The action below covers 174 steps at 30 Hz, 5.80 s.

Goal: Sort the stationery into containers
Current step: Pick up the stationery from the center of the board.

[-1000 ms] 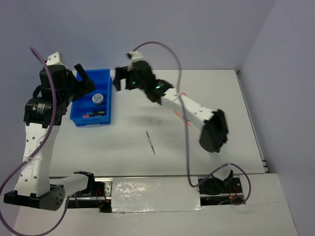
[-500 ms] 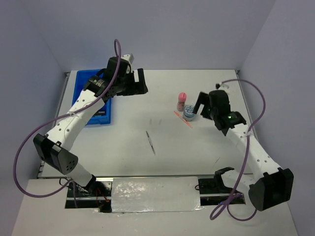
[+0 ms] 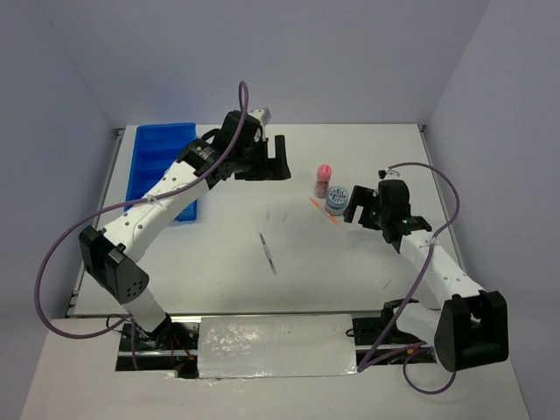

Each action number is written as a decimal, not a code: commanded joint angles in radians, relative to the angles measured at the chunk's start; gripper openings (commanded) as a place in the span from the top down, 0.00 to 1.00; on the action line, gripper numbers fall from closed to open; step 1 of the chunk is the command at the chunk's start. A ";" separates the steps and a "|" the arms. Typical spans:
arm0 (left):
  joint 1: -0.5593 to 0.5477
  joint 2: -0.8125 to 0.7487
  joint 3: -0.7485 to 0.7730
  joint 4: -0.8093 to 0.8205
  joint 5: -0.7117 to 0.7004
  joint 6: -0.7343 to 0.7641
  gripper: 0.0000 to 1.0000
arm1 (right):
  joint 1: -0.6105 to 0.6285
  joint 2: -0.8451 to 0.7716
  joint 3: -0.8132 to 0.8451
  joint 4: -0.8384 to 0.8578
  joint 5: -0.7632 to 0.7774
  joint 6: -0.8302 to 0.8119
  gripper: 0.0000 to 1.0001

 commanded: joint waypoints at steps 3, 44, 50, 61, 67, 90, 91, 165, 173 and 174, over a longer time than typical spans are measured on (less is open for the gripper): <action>0.008 -0.081 0.024 -0.061 -0.002 0.036 0.01 | 0.000 0.067 0.009 0.140 -0.109 -0.182 0.02; 0.083 -0.309 -0.242 -0.091 0.113 0.143 0.01 | 0.123 0.547 0.329 0.112 0.003 -0.392 0.08; 0.103 -0.321 -0.275 -0.068 0.139 0.140 0.01 | 0.123 0.530 0.298 0.123 -0.019 -0.394 0.08; 0.107 -0.330 -0.286 -0.077 0.150 0.149 0.01 | 0.124 0.578 0.338 0.113 -0.017 -0.410 0.15; 0.111 -0.344 -0.292 -0.084 0.146 0.154 0.01 | 0.124 0.570 0.319 0.114 -0.019 -0.412 0.48; 0.183 -0.322 -0.165 -0.031 0.305 0.160 0.01 | 0.129 0.113 0.433 -0.079 -0.318 -0.401 0.96; 0.192 -0.315 -0.132 -0.038 0.323 0.107 0.01 | 0.135 0.095 0.440 -0.099 -0.450 -0.423 0.96; 0.091 -0.332 -0.312 0.242 1.115 0.444 0.07 | 0.508 0.367 1.083 -0.809 -0.965 -0.687 1.00; 0.091 -0.312 -0.306 0.233 1.107 0.456 0.12 | 0.512 0.394 1.117 -0.817 -0.983 -0.690 1.00; 0.091 -0.312 -0.308 0.257 1.110 0.438 0.13 | 0.514 0.398 1.119 -0.820 -0.983 -0.690 1.00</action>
